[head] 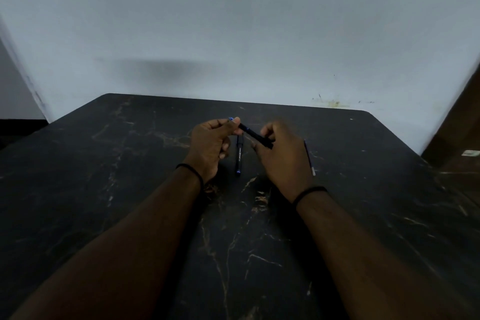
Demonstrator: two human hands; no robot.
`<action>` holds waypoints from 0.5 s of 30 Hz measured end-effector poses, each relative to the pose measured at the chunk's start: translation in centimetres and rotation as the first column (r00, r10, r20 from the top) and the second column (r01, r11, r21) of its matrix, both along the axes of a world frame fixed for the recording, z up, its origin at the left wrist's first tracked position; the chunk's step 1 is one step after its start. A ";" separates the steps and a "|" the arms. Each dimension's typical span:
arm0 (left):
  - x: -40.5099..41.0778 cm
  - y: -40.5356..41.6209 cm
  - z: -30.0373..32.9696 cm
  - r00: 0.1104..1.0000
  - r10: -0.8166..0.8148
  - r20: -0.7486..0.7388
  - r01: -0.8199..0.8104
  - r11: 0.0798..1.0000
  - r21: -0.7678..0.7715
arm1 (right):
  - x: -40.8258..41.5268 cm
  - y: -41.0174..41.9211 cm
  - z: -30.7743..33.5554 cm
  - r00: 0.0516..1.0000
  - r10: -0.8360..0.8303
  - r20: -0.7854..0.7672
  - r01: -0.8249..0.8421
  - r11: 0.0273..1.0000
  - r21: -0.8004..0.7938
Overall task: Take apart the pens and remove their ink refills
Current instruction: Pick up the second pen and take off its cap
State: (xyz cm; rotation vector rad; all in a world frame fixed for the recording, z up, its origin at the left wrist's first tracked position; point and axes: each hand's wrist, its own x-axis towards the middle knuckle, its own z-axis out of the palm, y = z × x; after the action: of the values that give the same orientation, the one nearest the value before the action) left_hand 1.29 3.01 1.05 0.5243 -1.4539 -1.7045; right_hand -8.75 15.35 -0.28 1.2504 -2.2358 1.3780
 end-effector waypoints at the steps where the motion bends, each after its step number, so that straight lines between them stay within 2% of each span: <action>1: 0.0 0.0 0.0 1.000 0.002 0.005 -0.002 1.000 -0.008 | 0.0 0.0 0.0 1.000 -0.010 -0.010 0.010 1.000 0.003; 7: 0.3 0.1 0.1 1.000 0.016 0.020 -0.015 0.999 -0.032 | 0.1 -0.1 -0.1 0.998 0.030 -0.062 -0.025 0.997 0.071; 10: 0.3 0.2 0.1 0.999 0.020 0.027 -0.019 0.999 -0.030 | 0.4 0.0 0.0 0.999 0.034 0.013 -0.034 0.999 0.009; 15: 0.1 0.2 0.0 0.999 0.039 0.021 -0.039 0.999 -0.022 | 0.2 0.3 -0.1 1.000 -0.003 -0.025 0.002 1.000 -0.019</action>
State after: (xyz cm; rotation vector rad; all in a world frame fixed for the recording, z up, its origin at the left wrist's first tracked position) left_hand 1.39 3.17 1.07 0.5572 -1.4665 -1.6556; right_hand -8.60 15.67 -0.35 1.2510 -2.2021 1.3723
